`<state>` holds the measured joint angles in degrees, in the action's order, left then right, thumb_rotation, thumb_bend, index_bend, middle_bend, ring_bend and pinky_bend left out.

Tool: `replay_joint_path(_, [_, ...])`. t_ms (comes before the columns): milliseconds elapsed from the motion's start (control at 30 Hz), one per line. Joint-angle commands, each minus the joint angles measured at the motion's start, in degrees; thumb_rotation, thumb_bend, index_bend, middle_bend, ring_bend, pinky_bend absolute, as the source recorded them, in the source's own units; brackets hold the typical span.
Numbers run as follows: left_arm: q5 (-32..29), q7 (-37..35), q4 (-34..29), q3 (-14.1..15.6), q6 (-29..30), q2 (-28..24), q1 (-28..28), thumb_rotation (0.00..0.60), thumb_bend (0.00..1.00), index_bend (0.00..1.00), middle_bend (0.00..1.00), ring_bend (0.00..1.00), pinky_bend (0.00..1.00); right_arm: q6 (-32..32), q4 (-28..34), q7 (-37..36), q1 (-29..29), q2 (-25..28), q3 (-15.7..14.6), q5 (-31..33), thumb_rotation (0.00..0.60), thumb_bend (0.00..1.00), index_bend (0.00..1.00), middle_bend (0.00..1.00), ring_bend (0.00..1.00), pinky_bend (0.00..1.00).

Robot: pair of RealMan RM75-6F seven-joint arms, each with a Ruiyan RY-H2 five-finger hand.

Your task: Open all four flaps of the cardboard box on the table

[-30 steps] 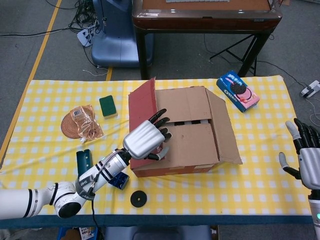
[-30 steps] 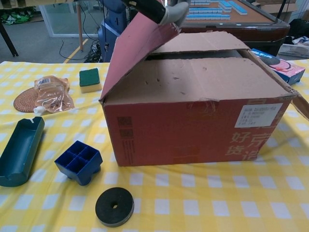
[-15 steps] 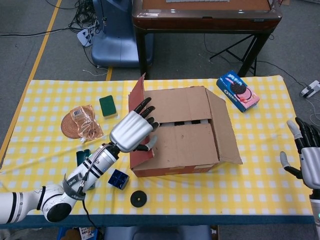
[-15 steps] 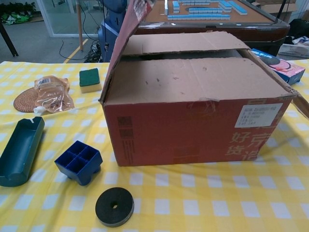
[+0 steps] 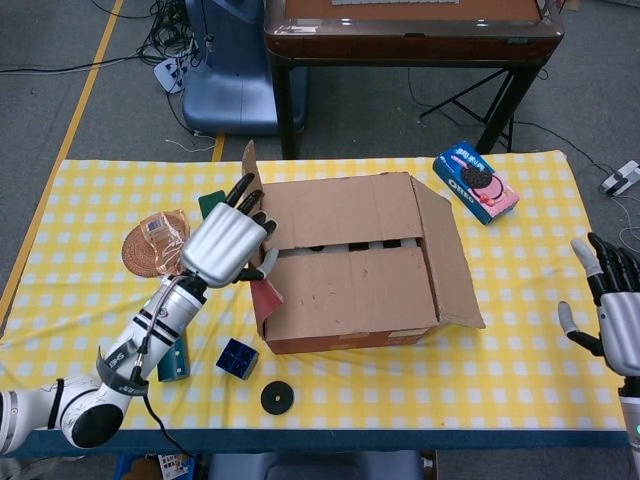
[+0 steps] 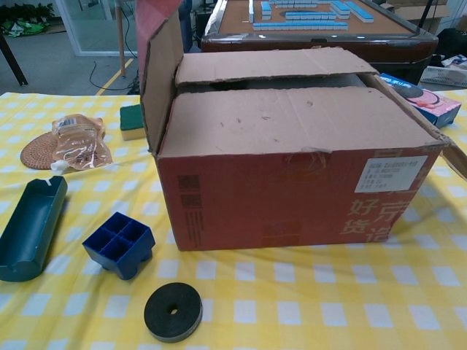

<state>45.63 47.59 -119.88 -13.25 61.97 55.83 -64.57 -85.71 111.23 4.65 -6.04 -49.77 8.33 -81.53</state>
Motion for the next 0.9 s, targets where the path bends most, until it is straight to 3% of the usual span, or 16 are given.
replay_joint_path(33, [-0.26,-0.63,-0.56,0.25,0.11,-1.26,0.64,0.226,0.58,0.60,0.51,0.17,0.00,0.16,-0.07,-0.09,-0.14,-0.08,0.04,-0.02,0.600,0.41,0.00,0.00,0.00,0.03])
replay_joint_path(533, [-4.80,0.34,-1.19,2.87,0.61,-4.55,2.39,0.224,0.58,0.58,0.51,0.17,0.00,1.92,0.10,0.07,-1.11,0.27,-0.15,-0.26,0.600,0.41,0.00,0.00,0.00,0.03])
replay_joint_path(900, [-2.62,-10.77,3.62,4.37,3.91,-3.18,10.24,0.225,0.57,0.52,0.48,0.18,0.00,6.80,1.48,0.99,-4.11,2.24,-0.28,-1.48,0.600,0.41,0.00,0.00,0.00,0.03])
